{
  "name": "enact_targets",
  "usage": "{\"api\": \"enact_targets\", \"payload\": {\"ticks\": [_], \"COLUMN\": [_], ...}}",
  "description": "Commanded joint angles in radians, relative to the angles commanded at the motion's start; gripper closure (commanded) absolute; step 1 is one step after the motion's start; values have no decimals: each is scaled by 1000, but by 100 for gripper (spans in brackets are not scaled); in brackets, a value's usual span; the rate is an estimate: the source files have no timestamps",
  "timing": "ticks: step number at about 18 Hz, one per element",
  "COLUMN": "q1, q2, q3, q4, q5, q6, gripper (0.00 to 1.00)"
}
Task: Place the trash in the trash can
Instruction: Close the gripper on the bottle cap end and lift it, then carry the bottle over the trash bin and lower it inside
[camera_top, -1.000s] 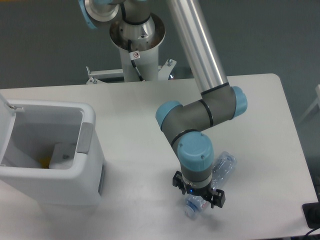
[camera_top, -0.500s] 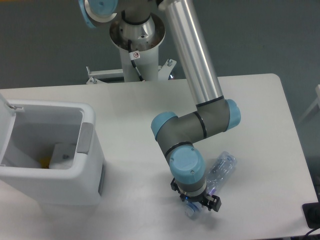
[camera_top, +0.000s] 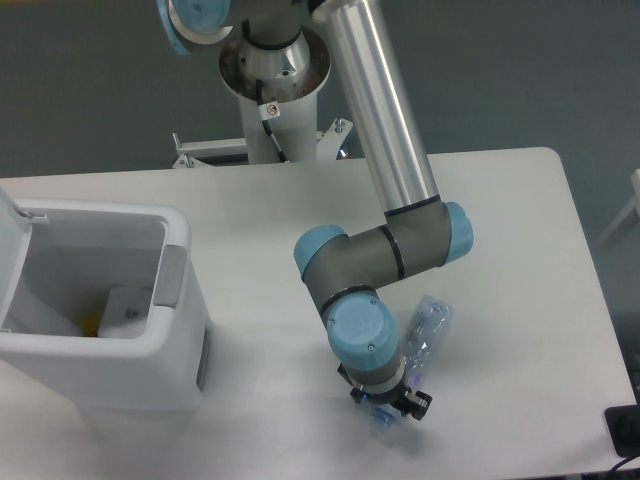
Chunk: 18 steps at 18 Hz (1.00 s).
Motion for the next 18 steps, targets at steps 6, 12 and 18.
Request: {"api": "enact_targets", "payload": {"ticks": [6,12,18], "q1": [32,72,116], "q2": [84,156,287], "q3": [-6,-8,-6], "q4": [-11,-14,-55], "q5": [-110,-292,-593], "q6": [-2,-66,-176], "gripper": [64,64,64]}}
